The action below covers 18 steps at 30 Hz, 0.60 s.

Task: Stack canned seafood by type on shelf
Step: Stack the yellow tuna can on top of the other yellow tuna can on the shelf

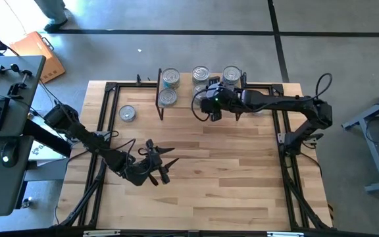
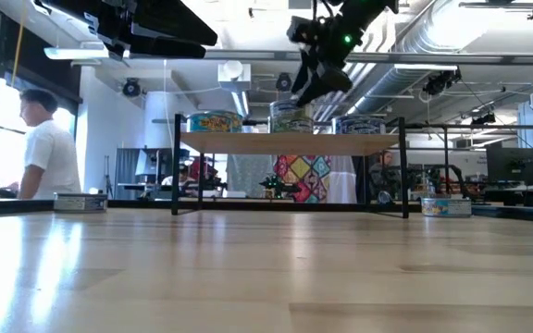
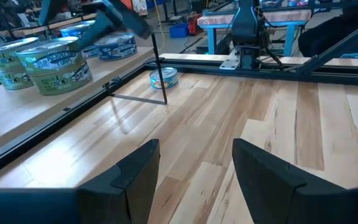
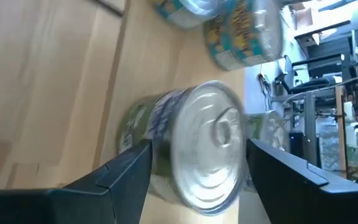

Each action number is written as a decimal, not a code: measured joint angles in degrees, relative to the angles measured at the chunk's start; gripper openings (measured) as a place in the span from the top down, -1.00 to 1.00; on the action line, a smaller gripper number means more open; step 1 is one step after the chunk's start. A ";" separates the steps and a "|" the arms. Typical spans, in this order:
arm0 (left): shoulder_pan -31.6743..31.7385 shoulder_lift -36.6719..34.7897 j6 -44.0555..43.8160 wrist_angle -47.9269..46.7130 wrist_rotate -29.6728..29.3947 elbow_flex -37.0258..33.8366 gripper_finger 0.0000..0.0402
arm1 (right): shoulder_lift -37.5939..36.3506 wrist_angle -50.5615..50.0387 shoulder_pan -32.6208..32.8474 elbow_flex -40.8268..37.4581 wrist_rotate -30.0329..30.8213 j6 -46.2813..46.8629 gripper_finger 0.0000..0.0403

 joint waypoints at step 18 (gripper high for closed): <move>-1.85 0.03 -2.75 -3.18 0.01 0.02 0.03 | -0.13 -27.64 23.90 -10.15 -20.46 38.13 -0.25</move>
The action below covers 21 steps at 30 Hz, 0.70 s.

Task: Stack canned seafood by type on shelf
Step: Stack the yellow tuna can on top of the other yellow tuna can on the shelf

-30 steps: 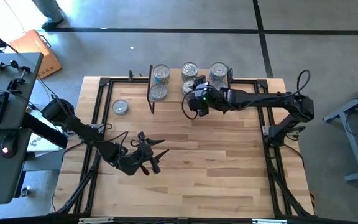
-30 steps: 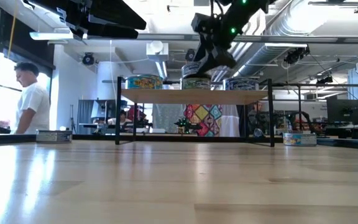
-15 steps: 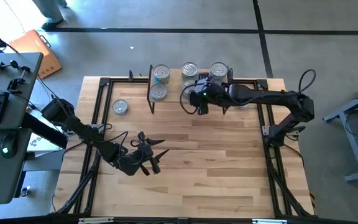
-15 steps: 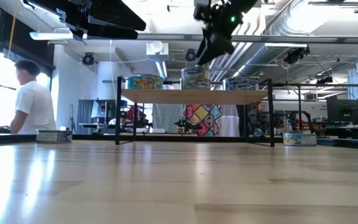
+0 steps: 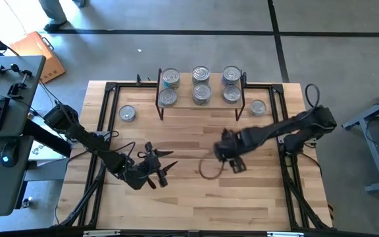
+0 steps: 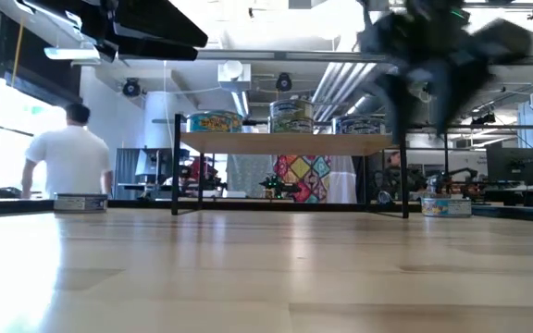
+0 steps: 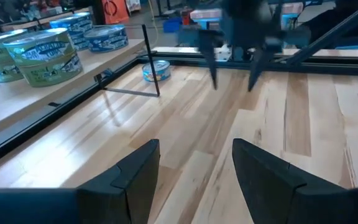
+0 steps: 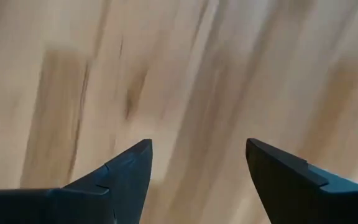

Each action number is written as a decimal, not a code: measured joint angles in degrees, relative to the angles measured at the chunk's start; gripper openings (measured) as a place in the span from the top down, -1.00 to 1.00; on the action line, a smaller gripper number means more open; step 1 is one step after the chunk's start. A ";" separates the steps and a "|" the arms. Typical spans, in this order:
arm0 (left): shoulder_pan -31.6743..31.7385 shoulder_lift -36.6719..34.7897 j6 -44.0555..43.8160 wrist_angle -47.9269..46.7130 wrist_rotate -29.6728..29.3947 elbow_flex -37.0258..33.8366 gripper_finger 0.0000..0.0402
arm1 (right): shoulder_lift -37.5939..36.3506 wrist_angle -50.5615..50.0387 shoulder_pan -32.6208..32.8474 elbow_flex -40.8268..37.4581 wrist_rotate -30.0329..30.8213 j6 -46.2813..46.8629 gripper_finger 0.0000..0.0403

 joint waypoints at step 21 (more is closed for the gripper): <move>0.52 0.01 1.20 -0.23 -0.02 0.00 0.03 | -19.85 -10.16 -7.44 -32.83 24.90 62.41 0.26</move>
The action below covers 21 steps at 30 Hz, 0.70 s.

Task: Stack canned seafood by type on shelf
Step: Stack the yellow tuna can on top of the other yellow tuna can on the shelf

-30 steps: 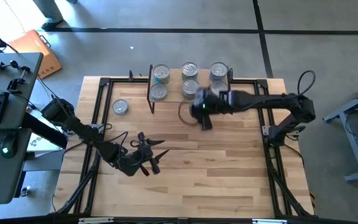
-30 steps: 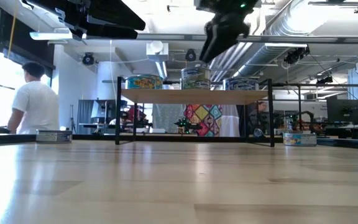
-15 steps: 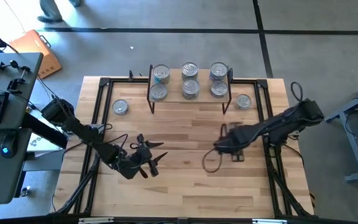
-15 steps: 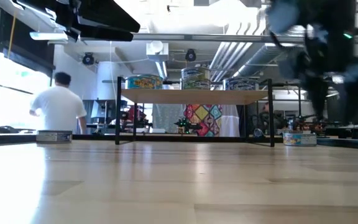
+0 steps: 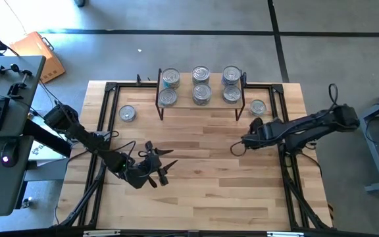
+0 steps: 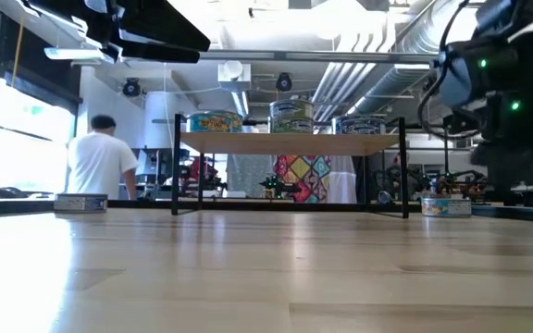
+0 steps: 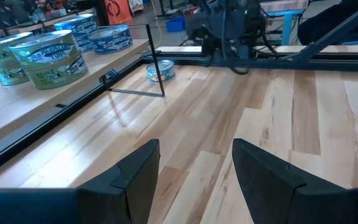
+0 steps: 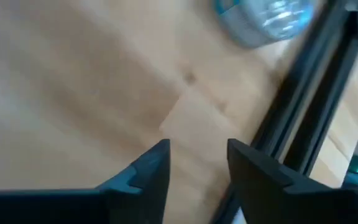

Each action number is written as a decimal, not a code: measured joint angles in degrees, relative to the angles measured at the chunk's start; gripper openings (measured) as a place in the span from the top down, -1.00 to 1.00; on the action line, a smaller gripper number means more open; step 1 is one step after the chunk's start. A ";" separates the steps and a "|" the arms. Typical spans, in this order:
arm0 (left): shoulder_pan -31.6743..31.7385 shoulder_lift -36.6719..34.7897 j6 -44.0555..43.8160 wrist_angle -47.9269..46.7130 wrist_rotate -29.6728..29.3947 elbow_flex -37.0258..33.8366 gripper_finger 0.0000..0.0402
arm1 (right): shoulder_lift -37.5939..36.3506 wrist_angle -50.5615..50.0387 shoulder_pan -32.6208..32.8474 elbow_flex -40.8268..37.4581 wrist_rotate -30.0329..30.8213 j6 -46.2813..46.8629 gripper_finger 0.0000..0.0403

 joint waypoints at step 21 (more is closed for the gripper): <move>0.00 0.00 -0.21 0.00 0.02 -0.02 0.03 | -0.04 23.81 -14.02 -9.59 22.19 -4.26 0.99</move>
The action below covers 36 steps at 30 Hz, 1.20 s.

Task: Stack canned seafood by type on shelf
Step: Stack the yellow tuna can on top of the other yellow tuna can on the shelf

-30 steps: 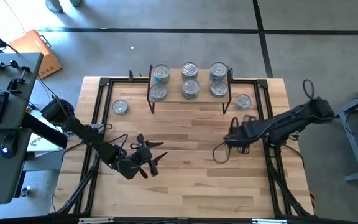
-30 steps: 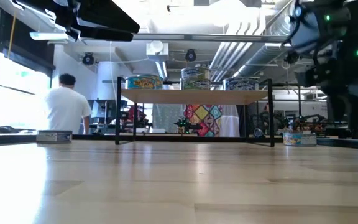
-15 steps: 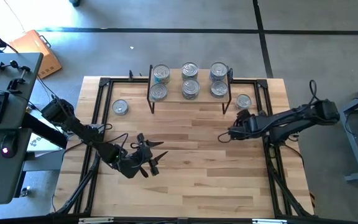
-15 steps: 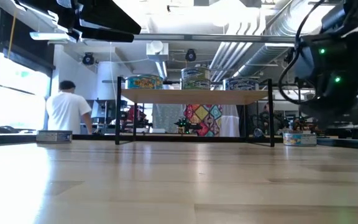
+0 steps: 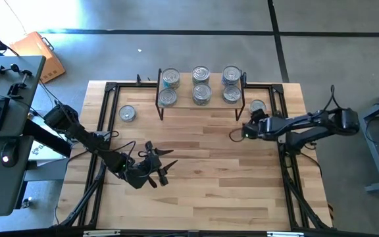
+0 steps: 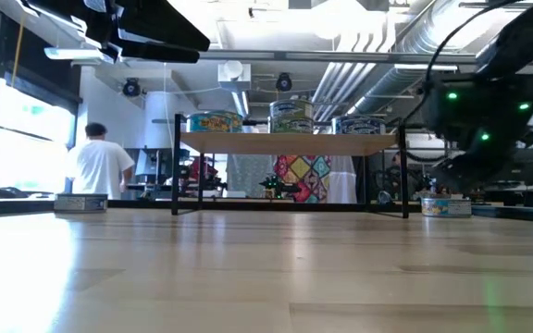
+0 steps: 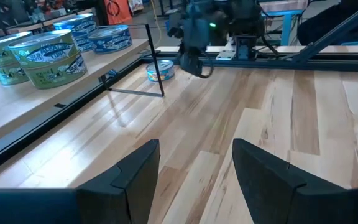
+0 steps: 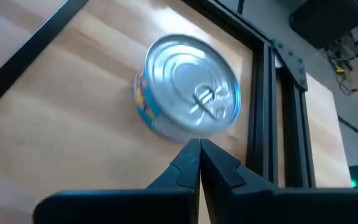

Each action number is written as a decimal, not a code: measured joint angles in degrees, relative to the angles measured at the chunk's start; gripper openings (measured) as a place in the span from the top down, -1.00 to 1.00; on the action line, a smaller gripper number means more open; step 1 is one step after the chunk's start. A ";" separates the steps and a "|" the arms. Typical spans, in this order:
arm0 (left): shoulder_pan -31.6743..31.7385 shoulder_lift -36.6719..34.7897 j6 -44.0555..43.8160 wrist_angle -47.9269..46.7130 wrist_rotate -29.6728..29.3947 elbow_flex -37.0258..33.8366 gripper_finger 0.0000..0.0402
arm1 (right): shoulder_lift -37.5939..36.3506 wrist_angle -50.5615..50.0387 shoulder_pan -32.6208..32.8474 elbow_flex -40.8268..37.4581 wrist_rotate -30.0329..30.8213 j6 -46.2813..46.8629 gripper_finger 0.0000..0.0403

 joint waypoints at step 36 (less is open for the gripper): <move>0.00 0.00 -1.24 0.46 0.02 -0.02 0.03 | -0.22 8.37 -10.99 1.89 -22.34 -16.59 1.00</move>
